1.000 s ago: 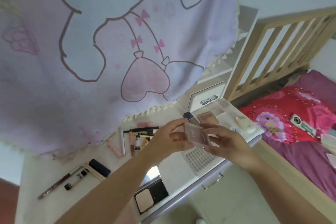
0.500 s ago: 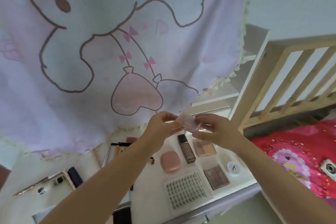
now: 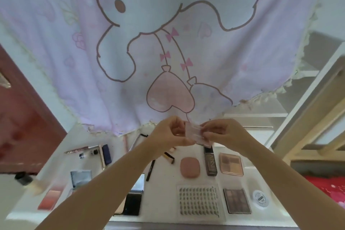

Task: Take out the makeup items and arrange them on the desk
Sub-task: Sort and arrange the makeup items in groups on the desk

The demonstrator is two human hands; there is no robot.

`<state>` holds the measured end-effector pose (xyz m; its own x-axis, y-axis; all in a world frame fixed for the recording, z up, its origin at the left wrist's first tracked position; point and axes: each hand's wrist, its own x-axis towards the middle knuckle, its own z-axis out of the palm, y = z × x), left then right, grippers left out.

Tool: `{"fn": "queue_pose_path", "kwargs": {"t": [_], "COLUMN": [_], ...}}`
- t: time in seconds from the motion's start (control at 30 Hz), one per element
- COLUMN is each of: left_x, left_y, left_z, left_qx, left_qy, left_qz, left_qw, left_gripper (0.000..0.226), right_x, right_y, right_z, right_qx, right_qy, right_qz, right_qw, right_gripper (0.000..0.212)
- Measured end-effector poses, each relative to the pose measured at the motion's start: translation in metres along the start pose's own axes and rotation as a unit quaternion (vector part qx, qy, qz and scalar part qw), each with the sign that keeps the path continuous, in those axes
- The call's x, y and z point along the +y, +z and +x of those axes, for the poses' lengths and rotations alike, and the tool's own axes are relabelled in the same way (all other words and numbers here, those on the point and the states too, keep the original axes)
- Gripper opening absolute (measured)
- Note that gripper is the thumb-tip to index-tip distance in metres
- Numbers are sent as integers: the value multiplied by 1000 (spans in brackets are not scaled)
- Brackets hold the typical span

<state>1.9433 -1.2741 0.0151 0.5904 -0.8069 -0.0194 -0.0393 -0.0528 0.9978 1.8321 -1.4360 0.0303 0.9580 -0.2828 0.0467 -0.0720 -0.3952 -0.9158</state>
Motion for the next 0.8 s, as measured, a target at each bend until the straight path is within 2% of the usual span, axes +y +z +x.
{"fn": "queue_pose_path", "kwargs": {"t": [0.2, 0.43, 0.6, 0.8], "left_x": [6, 10, 13, 7], "left_y": [-5, -2, 3, 8], "left_z": [-8, -7, -3, 3], "left_qx": [36, 26, 28, 15], "left_qy": [-17, -25, -14, 17], "left_qz": [18, 43, 46, 80], "left_qw": [999, 998, 998, 997], "left_gripper": [31, 43, 43, 48], "right_x": [1, 1, 1, 2], "right_y": [3, 2, -4, -9], "right_z": [7, 8, 6, 3], "right_qx": [-72, -51, -15, -28], "right_qy": [-35, -101, -114, -112], "right_qz": [-24, -112, -99, -103], "right_qw": [997, 987, 988, 988], "right_gripper": [34, 30, 26, 49]}}
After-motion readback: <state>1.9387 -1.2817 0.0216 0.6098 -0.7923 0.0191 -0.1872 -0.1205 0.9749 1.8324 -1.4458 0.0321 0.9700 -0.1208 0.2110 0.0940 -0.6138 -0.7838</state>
